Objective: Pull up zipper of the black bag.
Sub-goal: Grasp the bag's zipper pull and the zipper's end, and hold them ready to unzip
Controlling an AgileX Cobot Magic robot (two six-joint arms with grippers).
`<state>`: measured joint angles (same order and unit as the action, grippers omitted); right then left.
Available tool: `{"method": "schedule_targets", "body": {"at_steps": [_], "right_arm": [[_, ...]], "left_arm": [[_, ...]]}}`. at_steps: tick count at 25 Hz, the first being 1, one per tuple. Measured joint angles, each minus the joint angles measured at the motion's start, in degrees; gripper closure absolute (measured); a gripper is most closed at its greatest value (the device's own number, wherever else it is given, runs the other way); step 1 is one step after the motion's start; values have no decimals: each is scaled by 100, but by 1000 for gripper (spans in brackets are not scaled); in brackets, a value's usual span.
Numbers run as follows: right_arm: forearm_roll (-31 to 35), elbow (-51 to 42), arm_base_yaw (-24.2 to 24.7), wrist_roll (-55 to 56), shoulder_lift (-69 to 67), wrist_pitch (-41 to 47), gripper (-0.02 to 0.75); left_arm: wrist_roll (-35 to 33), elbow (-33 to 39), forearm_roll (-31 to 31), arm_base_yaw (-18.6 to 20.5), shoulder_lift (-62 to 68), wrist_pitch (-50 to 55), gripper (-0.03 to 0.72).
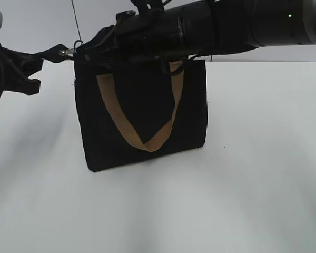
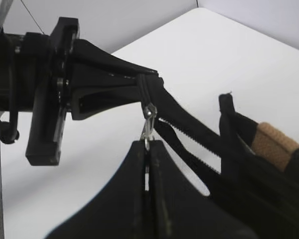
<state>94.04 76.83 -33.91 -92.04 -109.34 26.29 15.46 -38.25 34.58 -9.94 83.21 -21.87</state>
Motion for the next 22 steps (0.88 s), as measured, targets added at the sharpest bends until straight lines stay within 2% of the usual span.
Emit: {"method": "schedule_targets", "body": {"at_steps": [6,14,18,22], "right_arm": [[-1058,0,408,1020,6,16,753],[-2369,0,1399,1855,108,528,753],[-2856,0,1946,2170,279,675,753],[-3036,0,2322,2436,350,927,753]], "left_arm": [[0,0,-179,-4,0,250,667],[0,0,-198,-4,0,342,667],[0,0,-205,-4,0,363,667],[0,0,-204,-11,0,345,667]]}}
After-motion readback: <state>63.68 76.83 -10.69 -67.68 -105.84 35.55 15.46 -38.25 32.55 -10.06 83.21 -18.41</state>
